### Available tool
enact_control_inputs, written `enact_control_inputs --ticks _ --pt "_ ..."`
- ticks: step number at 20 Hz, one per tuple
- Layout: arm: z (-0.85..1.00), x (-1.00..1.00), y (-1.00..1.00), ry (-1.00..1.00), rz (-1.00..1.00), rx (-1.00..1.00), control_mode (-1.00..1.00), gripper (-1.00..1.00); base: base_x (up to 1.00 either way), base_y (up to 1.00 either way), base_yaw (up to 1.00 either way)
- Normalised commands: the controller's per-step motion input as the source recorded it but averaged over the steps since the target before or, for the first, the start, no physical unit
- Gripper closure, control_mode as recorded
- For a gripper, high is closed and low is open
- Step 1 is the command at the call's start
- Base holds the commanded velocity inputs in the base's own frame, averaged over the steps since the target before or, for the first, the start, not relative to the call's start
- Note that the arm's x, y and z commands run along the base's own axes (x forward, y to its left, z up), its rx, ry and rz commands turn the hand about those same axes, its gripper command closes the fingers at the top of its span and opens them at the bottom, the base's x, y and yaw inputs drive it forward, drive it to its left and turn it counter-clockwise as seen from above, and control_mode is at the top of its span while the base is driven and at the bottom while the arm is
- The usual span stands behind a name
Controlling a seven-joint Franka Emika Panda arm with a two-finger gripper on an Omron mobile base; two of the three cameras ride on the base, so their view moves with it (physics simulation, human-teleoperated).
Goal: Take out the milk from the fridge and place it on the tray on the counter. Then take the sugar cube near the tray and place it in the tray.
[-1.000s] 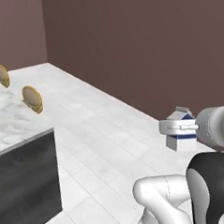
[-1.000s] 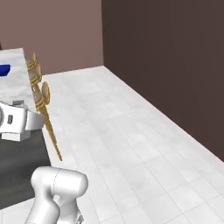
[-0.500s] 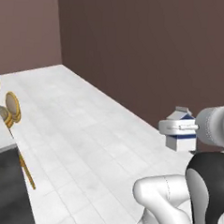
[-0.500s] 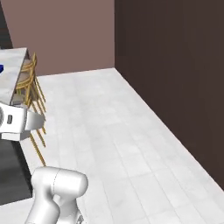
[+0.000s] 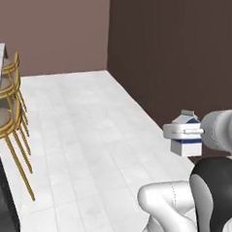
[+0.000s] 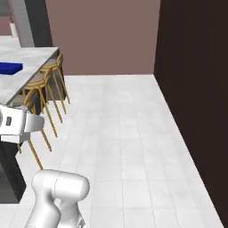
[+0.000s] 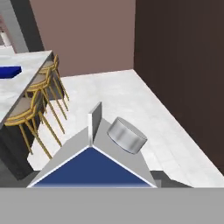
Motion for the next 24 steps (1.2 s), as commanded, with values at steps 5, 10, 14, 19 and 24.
enact_control_inputs --ticks 5,10,14,19,24 --pt "0.0 0.0 0.0 0.0 0.0 0.0 1.0 1.0 0.93 -0.71 0.67" --pt "0.0 0.0 0.0 0.0 0.0 0.0 1.0 1.0 0.84 -0.74 0.67" --pt "0.0 0.0 0.0 0.0 0.0 0.0 1.0 1.0 0.83 -0.74 0.67" --pt "0.0 0.0 0.0 0.0 0.0 0.0 1.0 1.0 0.81 -0.86 0.62" --pt "0.0 0.0 0.0 0.0 0.0 0.0 1.0 1.0 0.83 -1.0 0.46"
